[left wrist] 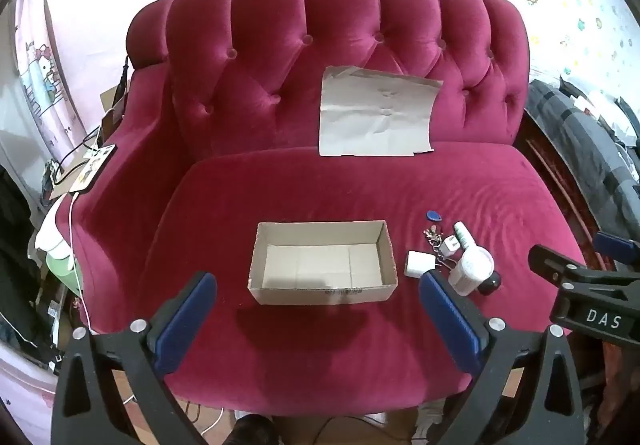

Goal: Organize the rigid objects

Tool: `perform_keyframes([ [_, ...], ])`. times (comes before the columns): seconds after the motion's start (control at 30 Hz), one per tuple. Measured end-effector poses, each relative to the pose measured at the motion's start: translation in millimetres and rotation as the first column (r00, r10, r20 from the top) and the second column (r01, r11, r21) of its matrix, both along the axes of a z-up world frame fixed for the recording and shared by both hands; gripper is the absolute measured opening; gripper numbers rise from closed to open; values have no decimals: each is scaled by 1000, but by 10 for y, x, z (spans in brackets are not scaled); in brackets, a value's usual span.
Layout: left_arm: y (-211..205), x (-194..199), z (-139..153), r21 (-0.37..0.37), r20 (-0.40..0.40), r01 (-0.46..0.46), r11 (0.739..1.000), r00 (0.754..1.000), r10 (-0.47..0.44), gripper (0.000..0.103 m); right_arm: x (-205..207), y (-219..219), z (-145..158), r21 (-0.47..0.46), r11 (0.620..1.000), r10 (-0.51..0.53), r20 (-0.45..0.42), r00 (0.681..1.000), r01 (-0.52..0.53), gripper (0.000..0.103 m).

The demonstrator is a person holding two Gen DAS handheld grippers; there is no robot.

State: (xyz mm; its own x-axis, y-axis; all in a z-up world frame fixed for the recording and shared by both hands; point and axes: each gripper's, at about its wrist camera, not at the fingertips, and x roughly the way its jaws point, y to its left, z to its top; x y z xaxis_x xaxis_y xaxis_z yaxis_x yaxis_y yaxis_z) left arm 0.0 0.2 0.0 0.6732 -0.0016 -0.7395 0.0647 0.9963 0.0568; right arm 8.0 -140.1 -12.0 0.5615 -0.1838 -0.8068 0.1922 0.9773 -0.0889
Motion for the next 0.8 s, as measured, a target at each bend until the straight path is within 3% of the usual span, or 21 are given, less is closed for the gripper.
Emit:
perform_keyframes([
  [0.47, -113, 1, 25, 21, 13, -3, 1000, 1000, 3, 103, 8, 46, 10, -3, 1000, 7, 5, 1000, -7, 103],
  [0.8, 28, 46, 65, -24, 8, -9, 1000, 1000, 9, 103, 2, 58, 28, -3, 1000, 9, 9, 1000, -9, 103],
])
